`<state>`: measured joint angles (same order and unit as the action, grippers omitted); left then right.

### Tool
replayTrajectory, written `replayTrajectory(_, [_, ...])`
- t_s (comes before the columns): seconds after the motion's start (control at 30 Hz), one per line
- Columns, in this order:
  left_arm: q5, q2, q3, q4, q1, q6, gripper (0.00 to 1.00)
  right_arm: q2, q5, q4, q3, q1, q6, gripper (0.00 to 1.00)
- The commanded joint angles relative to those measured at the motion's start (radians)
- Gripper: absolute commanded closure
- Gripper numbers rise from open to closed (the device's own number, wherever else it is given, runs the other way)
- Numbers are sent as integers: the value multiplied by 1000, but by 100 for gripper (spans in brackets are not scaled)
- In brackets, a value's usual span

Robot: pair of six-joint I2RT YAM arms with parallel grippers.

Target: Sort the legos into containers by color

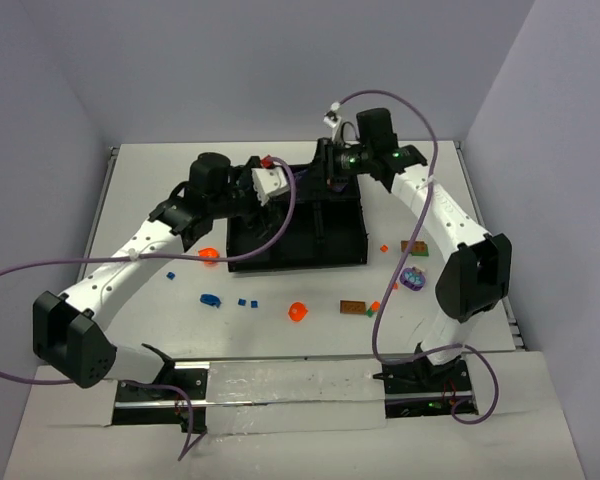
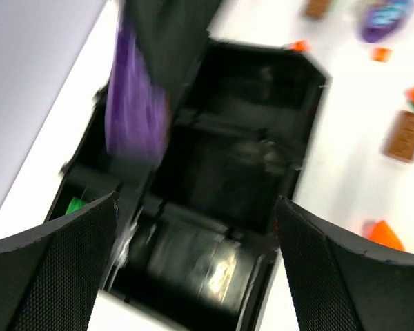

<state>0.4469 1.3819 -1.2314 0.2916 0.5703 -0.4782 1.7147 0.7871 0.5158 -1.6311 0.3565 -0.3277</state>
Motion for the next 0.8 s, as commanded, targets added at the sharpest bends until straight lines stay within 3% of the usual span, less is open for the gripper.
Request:
replayTrajectory(0.0, [-81,-52,-86,94,-149,220,1,63,-390,-2,-131,-108,129,100])
replayTrajectory(0.1, [-127,-70,-108,133,-246,289,1,98,-556,-31,-132,-108,196,100])
replayTrajectory(0.17, [-377,-84,-97,118,-265,374,1,142,-635,-46,-147,-105,230,100])
replayTrajectory(0.27, [-483,-69,-121,163,-285,448,1,200,-685,-59,-180,-102,266,100])
replayTrajectory(0.33, [-459,-37,-151,246,-344,519,1,270,-711,-55,-222,-100,298,100])
replayTrajectory(0.5, [-392,-42,-136,275,-382,504,1,362,-735,-50,-281,-96,371,100])
replayTrajectory(0.77, [-399,-52,-109,303,-383,416,1,420,-589,-20,-295,-78,408,97])
